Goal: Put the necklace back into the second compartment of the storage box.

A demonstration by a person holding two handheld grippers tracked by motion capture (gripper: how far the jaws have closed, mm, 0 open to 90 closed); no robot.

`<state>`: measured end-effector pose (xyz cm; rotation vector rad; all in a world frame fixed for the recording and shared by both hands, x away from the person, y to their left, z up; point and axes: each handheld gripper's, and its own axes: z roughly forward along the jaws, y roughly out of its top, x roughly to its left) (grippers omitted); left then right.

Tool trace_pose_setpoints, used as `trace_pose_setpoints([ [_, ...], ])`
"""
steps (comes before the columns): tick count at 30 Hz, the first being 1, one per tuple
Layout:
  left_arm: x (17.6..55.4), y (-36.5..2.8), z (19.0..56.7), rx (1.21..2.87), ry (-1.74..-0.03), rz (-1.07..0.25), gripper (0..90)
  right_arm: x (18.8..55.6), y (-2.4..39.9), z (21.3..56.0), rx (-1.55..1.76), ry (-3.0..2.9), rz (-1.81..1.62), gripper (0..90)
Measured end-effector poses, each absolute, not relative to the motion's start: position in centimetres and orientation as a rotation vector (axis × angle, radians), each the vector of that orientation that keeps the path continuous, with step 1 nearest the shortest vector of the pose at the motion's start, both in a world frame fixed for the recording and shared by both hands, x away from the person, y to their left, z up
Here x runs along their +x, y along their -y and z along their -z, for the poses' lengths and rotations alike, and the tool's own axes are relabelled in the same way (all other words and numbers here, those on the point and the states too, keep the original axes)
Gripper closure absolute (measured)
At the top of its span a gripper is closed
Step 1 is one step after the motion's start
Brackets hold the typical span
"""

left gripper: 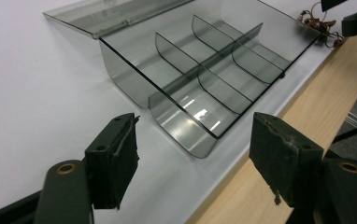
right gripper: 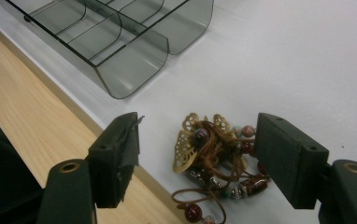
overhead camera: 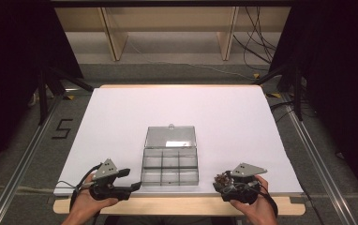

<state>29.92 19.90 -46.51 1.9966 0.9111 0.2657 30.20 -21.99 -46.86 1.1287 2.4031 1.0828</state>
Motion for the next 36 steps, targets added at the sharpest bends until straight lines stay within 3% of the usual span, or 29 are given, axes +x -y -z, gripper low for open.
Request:
trace_pose_setpoints([
  [27,28.6,-19.5,47.4,2.07,-0.9,-0.258,27.8,30.6,21.0,48.0,1.075,-2.473,-0.9,31.8],
  [32,28.6,-19.4,47.5,2.07,-0.892,-0.249,27.8,31.0,20.9,48.2,1.045,-2.471,-0.858,35.0],
  [36,28.5,-19.4,47.4,2.073,-0.894,-0.257,27.8,31.2,20.8,48.3,1.043,-2.462,-0.853,43.1],
])
